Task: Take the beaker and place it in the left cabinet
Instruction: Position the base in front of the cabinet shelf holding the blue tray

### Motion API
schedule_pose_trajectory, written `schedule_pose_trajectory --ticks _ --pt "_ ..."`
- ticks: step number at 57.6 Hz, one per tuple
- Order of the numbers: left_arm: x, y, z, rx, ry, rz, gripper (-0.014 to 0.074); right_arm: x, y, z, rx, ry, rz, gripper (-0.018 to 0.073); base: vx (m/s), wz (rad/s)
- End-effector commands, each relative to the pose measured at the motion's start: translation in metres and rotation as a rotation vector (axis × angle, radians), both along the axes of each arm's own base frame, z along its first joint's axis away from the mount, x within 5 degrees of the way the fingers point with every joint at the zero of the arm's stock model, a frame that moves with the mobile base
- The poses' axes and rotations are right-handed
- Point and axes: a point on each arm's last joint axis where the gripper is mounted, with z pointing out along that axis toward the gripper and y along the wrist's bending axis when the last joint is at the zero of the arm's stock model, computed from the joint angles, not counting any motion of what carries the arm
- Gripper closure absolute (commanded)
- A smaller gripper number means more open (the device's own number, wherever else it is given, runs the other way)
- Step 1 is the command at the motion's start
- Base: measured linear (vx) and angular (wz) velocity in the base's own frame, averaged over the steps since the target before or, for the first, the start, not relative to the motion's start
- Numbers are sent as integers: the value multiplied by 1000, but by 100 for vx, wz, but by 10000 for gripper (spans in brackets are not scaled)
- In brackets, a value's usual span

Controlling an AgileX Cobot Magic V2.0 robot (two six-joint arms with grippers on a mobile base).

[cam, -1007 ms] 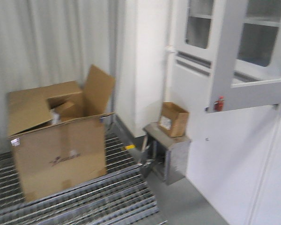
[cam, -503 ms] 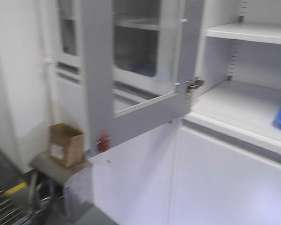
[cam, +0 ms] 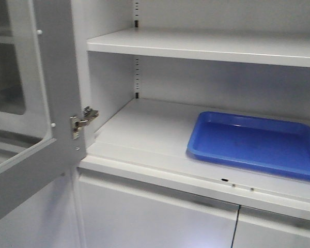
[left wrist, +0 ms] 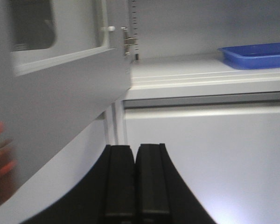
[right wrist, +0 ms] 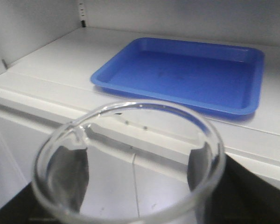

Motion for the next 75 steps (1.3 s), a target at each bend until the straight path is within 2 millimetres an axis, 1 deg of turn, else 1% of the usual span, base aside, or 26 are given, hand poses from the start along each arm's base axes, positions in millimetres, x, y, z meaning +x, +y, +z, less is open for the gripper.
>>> schedule_pose_trajectory --ticks 1,15,41,59,75 --pt "-1 0 3 -32 -79 -4 596 1 2 16 0 -100 26 565 30 -58" --pt "-1 0 3 -32 -79 -4 596 1 2 16 0 -100 26 565 29 -47" --pt "-1 0 3 -32 -79 -4 596 1 2 16 0 -100 26 565 25 -29" --pt "-1 0 3 -32 -79 -4 596 1 2 16 0 -100 26 565 10 -25" --pt "-1 0 3 -32 -79 -4 596 1 2 16 0 -100 26 565 1 -4"
